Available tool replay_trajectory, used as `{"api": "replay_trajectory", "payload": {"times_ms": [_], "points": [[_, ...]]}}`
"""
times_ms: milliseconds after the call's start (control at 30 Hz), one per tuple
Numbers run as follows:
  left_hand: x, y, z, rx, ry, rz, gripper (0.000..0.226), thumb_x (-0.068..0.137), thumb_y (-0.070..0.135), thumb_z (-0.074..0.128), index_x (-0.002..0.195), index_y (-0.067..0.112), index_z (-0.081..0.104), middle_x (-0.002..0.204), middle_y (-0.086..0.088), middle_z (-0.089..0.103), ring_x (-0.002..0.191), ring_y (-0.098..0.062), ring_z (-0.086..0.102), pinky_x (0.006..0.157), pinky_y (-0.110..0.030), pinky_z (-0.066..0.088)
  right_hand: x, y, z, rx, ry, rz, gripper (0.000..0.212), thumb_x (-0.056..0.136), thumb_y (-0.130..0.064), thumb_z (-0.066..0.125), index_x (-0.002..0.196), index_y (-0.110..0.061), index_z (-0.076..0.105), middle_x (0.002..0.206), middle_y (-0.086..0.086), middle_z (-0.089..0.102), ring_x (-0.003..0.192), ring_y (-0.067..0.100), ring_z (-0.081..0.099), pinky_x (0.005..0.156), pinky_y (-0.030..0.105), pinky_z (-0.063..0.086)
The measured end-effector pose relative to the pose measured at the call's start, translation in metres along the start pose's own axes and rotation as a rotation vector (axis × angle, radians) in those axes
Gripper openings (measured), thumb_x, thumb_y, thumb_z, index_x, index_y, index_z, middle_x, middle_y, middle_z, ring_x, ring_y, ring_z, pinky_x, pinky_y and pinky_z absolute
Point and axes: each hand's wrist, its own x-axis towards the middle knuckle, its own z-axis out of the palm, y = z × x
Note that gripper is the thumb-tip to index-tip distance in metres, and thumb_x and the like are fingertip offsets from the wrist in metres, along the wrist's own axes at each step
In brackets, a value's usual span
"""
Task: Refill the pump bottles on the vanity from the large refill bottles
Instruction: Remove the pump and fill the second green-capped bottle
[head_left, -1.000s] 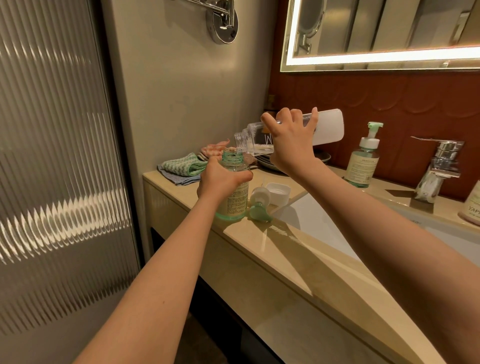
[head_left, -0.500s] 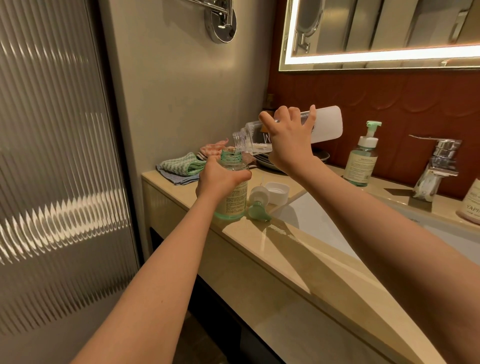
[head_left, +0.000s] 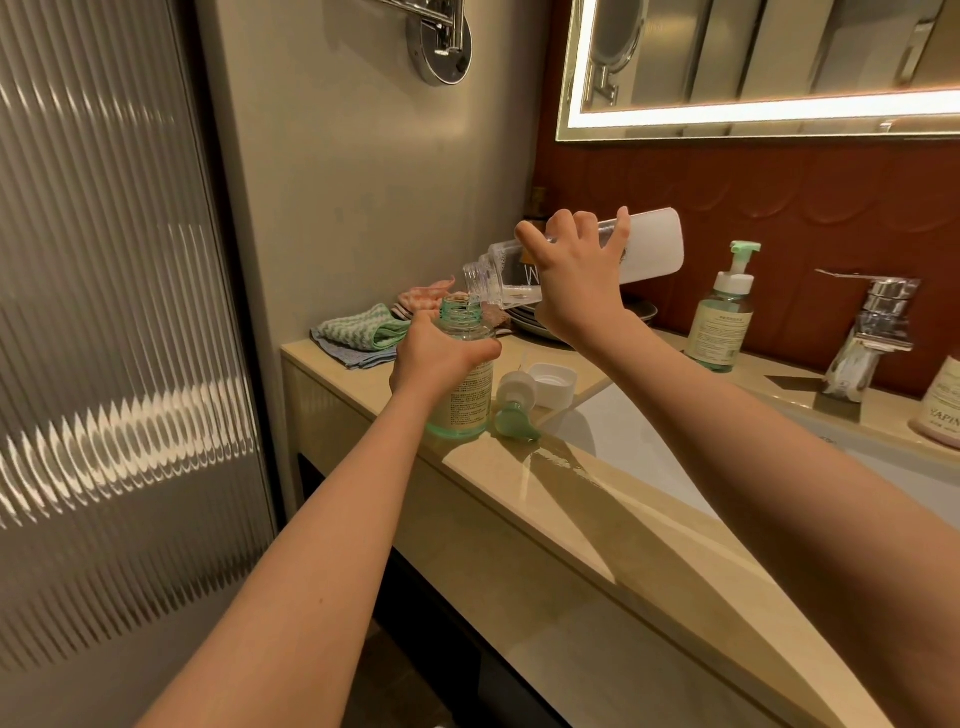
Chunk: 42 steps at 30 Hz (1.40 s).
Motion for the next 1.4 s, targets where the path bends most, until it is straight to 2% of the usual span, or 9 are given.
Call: {"api": "replay_trajectory", "payload": {"times_ms": [467, 1033, 1400], "points": [[0.0006, -0.0013, 0.0003, -0.007, 0.001, -0.001, 0.093, 0.038, 0.055, 0.071, 0.119, 0.016, 0.050, 0.112, 0.000, 0.063, 0.103, -0.023, 0.060, 0.090, -0.044, 0.050, -0.0002, 0.0005, -0.0004, -0.016, 0.003, -0.007, 0.065, 0.079, 0.000, 0.055, 0.137, -0.022, 0.034, 0.136, 0.014, 0.037, 0.130, 0.033, 0.029, 0.110, 0.061, 0.002], [0.0006, -0.0010, 0.0001, -0.023, -0.006, 0.009, 0.084, 0.044, 0.049, 0.074, 0.117, 0.016, 0.050, 0.108, 0.000, 0.063, 0.101, -0.023, 0.059, 0.090, -0.045, 0.049, 0.0011, 0.0000, -0.0018, -0.040, 0.000, -0.027, 0.066, 0.079, -0.001, 0.058, 0.136, -0.023, 0.033, 0.137, 0.014, 0.036, 0.131, 0.034, 0.028, 0.110, 0.061, 0.002], [-0.0005, 0.0000, -0.0003, -0.032, -0.003, 0.002, 0.088, 0.041, 0.050, 0.072, 0.119, 0.016, 0.049, 0.109, 0.000, 0.064, 0.101, -0.023, 0.060, 0.089, -0.043, 0.050, 0.0020, 0.0003, -0.0012, -0.051, 0.007, -0.030, 0.066, 0.079, -0.001, 0.058, 0.136, -0.023, 0.034, 0.137, 0.016, 0.037, 0.130, 0.035, 0.029, 0.109, 0.062, 0.002]]}}
